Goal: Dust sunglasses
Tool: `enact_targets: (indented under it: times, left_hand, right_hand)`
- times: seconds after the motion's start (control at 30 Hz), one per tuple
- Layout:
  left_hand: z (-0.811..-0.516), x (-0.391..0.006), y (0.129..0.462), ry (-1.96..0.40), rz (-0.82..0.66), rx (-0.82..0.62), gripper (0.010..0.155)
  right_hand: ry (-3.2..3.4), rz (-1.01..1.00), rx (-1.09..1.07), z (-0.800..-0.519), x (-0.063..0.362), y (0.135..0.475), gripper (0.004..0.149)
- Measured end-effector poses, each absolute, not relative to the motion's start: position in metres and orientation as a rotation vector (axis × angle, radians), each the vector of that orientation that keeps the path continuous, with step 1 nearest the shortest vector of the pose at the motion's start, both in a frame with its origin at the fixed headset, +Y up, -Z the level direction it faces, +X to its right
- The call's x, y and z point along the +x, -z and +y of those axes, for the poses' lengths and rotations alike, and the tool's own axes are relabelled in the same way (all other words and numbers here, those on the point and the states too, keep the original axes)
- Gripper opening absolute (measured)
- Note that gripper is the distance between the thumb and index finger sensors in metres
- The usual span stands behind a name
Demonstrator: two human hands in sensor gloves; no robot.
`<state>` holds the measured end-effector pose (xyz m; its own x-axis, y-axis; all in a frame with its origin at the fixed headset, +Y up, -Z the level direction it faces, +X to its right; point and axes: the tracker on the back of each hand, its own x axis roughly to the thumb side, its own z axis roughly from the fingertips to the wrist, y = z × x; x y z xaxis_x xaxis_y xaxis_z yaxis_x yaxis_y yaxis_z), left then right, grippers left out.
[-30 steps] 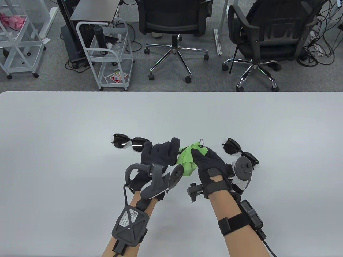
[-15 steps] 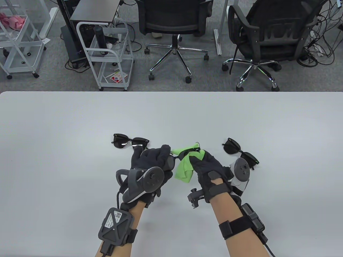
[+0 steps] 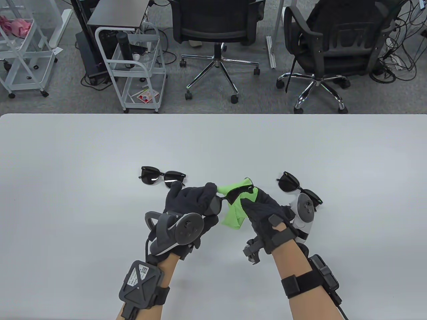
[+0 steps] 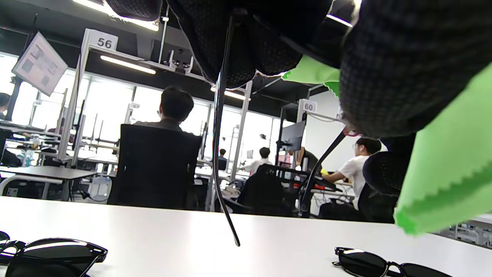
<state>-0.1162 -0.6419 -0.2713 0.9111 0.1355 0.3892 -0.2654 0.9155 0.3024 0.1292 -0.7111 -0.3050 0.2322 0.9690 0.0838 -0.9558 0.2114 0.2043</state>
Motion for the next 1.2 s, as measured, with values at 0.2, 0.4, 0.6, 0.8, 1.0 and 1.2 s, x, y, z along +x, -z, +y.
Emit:
enact_targets:
  times: [0.2,0.4,0.6,0.8,1.0,1.2]
  left_hand:
    - [-0.64,-0.11,0.267,-0.185,-0.368,0.375,0.091]
    - [-0.64,-0.111,0.267,-0.182,-0.362,0.374,0.091]
    - [-0.641,-0.108,0.267,-0.178,-0.363,0.374,0.091]
    - [-0.642,-0.104,0.265,-0.122,-0.379,0.376,0.092]
    - [-0.643,-0.107,0.267,-0.122,-0.379,0.365,0.092]
    - [-0.641,-0.101,0.264,-0.132,-0.407,0.364,0.093]
  right_hand:
    - [-1.43,-0.108,0.077,-0.708,0.131,0.299,0.039]
    - [-1.369,-0.003,0.27,-0.703,0.133,0.302,0.043]
    - [-1.455,-0.125,0.176,-0.699,0.133,0.296,0.038]
    - [-1.349,-0.035,0.168,-0.708,0.136,0.298,0.041]
    - [-1.361,0.032,0.209,-0.708,0.136,0.302,0.042]
    - [-1.383,-0.05,0.122,-0.709,0.14,0.298,0.04]
